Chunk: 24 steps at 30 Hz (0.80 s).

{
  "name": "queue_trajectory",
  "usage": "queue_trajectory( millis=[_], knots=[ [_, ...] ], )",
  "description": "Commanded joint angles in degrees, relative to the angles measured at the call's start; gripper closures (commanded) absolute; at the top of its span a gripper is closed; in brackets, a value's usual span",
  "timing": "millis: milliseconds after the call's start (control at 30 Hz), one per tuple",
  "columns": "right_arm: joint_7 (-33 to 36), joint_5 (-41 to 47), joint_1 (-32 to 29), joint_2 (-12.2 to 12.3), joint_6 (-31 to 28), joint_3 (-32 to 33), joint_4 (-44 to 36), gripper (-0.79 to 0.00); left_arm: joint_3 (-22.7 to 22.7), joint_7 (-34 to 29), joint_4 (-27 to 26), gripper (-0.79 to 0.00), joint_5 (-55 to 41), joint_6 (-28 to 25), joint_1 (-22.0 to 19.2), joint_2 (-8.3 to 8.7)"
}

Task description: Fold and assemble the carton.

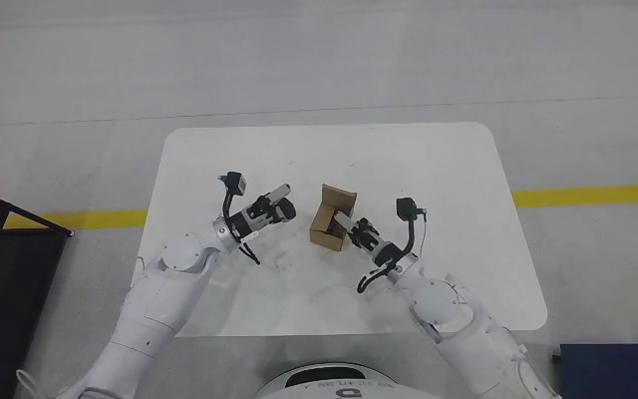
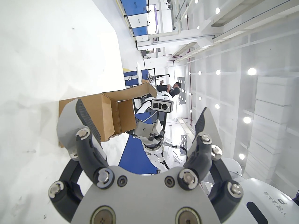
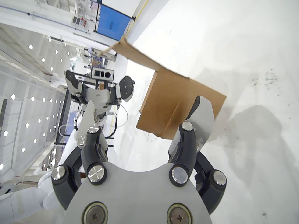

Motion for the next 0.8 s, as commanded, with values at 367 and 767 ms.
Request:
queue_trajectory(
  millis=[367, 767],
  knots=[
    [2.4, 2.8, -4.9, 0.5, 4.4, 4.8, -1.8, -0.388, 8.7, -2.9, 8.5, -0.785, -1.5, -3.3, -5.5, -3.03],
    [4.9, -1.0, 0.1, -0.5, 9.7, 0.6, -0.3, -0.431, 9.6, -4.0, 10.6, -0.785, -2.6, -4.3, -6.2, -3.88]
  ],
)
